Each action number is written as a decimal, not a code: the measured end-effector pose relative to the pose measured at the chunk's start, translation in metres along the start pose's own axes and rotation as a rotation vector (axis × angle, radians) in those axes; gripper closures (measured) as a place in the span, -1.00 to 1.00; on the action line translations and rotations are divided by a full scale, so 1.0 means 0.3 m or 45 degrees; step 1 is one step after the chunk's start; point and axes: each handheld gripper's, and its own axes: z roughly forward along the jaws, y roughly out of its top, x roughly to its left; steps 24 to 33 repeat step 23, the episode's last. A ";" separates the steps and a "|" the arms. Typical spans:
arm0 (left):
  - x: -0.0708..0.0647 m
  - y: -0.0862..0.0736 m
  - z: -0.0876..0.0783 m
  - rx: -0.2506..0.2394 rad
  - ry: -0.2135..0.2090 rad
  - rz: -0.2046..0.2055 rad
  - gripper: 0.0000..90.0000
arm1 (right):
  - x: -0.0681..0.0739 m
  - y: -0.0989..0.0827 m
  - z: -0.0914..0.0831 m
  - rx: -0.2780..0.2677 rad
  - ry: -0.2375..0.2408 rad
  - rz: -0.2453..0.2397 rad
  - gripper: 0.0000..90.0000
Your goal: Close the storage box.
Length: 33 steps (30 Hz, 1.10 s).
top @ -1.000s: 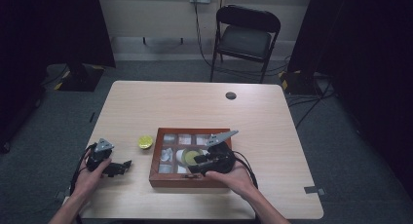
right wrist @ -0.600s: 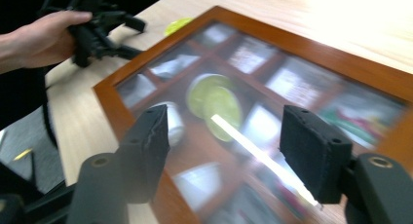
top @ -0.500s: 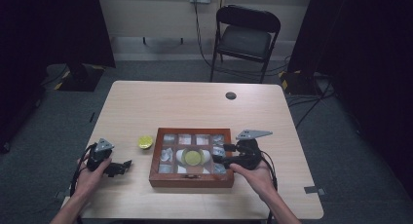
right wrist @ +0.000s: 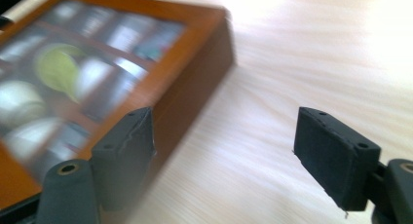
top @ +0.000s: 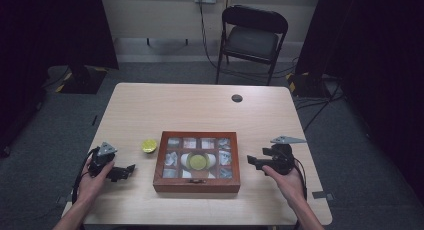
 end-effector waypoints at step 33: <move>-0.005 -0.002 -0.002 0.000 0.012 -0.021 -1.00 | -0.082 -0.157 0.086 0.012 -0.450 0.002 -0.62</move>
